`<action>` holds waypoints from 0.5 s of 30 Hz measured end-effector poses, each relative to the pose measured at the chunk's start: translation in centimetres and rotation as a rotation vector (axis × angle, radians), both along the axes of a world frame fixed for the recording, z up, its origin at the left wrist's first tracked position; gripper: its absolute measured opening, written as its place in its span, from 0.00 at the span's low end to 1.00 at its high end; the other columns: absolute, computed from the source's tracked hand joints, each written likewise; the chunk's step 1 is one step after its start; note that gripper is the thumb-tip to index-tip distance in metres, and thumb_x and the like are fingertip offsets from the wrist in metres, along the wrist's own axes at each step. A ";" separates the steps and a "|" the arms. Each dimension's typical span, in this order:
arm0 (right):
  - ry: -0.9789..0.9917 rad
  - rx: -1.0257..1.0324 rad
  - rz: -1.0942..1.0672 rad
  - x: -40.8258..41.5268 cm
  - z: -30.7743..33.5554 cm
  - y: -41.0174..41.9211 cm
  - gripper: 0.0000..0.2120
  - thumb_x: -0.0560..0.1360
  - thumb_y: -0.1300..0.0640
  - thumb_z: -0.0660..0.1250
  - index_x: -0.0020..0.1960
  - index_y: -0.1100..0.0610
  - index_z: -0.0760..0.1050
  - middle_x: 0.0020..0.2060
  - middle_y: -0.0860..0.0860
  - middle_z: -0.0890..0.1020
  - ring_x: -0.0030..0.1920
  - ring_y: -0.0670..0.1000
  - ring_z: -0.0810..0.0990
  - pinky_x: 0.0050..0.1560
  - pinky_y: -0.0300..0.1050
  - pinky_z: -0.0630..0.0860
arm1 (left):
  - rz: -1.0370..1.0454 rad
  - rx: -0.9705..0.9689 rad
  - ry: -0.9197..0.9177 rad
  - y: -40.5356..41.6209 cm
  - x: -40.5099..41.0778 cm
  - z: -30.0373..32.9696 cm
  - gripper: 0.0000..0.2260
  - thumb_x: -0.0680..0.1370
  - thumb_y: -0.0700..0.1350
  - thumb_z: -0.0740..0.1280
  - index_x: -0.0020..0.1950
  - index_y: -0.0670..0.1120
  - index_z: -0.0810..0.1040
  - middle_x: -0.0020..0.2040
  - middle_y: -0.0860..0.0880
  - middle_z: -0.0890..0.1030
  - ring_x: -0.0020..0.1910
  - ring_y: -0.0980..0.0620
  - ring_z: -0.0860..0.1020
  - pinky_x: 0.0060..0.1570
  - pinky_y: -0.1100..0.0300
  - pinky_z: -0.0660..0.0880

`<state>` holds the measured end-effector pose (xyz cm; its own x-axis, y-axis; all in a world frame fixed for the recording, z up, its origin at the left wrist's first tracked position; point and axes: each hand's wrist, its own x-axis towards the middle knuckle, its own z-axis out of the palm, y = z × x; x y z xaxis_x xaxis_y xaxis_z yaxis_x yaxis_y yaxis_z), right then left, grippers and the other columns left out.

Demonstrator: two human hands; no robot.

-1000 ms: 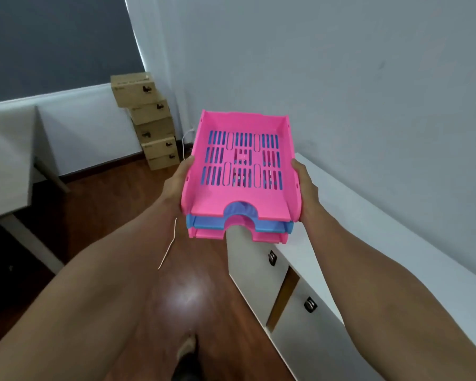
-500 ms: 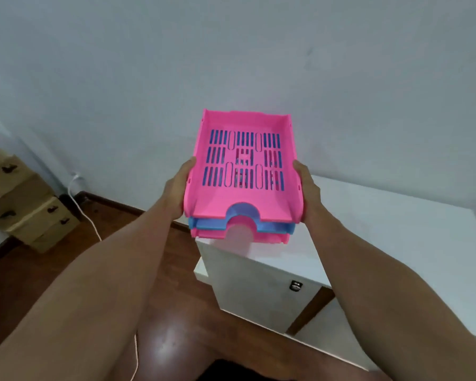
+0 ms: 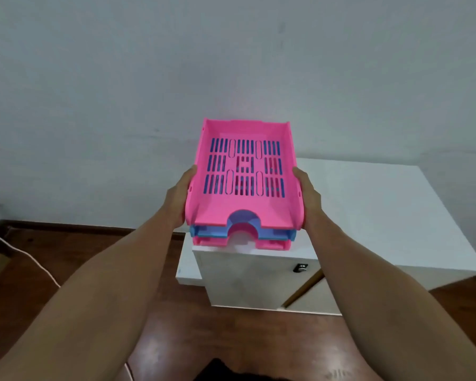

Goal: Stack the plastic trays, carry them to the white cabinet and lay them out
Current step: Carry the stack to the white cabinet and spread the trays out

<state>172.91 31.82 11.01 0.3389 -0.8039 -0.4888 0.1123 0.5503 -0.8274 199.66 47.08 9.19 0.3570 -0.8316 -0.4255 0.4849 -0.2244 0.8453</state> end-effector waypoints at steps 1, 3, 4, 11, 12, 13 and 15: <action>0.003 0.001 -0.006 0.1 -0.2 0.0 0.34 0.62 0.38 0.78 0.61 0.58 0.82 0.59 0.60 0.84 0.52 0.62 0.85 0.62 0.64 0.79 | 0.001 0.006 0.004 -0.1 0.2 -0.2 0.38 0.71 0.68 0.71 0.73 0.45 0.74 0.75 0.36 0.72 0.74 0.31 0.70 0.72 0.30 0.65; 0.002 0.004 -0.014 0.4 -0.5 -0.1 0.35 0.64 0.38 0.78 0.63 0.58 0.81 0.61 0.60 0.84 0.58 0.64 0.84 0.63 0.65 0.77 | 0.000 0.010 -0.004 -0.6 0.7 -0.4 0.38 0.70 0.68 0.72 0.73 0.45 0.75 0.75 0.36 0.72 0.74 0.31 0.70 0.72 0.30 0.66; 0.002 0.004 -0.017 0.6 -0.5 -0.2 0.35 0.65 0.38 0.77 0.64 0.58 0.80 0.61 0.60 0.84 0.61 0.65 0.83 0.63 0.65 0.77 | 0.000 0.007 -0.008 -0.9 0.9 -0.4 0.39 0.70 0.68 0.72 0.73 0.45 0.75 0.75 0.37 0.73 0.74 0.31 0.71 0.72 0.31 0.66; 0.013 0.003 -0.022 1.8 -0.4 -2.2 0.36 0.64 0.36 0.77 0.65 0.57 0.80 0.62 0.59 0.83 0.63 0.65 0.81 0.65 0.65 0.76 | 0.000 0.017 -0.028 -3.0 2.1 -0.4 0.36 0.72 0.69 0.70 0.71 0.47 0.77 0.72 0.38 0.76 0.72 0.32 0.74 0.71 0.31 0.69; 0.004 0.009 -0.016 2.0 -0.4 -2.6 0.36 0.65 0.37 0.77 0.66 0.57 0.79 0.63 0.59 0.83 0.64 0.65 0.81 0.65 0.65 0.76 | -0.008 0.011 -0.021 -3.4 2.3 -0.4 0.36 0.72 0.69 0.69 0.72 0.47 0.77 0.73 0.37 0.75 0.72 0.32 0.73 0.71 0.31 0.68; 0.001 0.013 -0.016 2.2 -0.4 -3.0 0.36 0.65 0.37 0.77 0.66 0.56 0.79 0.63 0.59 0.83 0.64 0.65 0.81 0.65 0.65 0.76 | -0.016 0.005 -0.016 -3.7 2.4 -0.4 0.35 0.73 0.69 0.69 0.72 0.47 0.76 0.73 0.37 0.75 0.72 0.31 0.73 0.72 0.30 0.67; 0.010 0.009 -0.027 2.5 -0.2 -3.6 0.35 0.64 0.37 0.78 0.64 0.56 0.80 0.61 0.58 0.84 0.62 0.64 0.82 0.63 0.64 0.78 | -0.019 -0.005 -0.012 -4.4 2.7 -0.4 0.34 0.74 0.68 0.68 0.73 0.47 0.76 0.74 0.37 0.74 0.73 0.32 0.72 0.72 0.31 0.67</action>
<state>175.37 28.21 10.77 0.3121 -0.8083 -0.4991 0.1194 0.5546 -0.8235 202.31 42.71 8.83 0.3460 -0.8404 -0.4171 0.4708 -0.2291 0.8520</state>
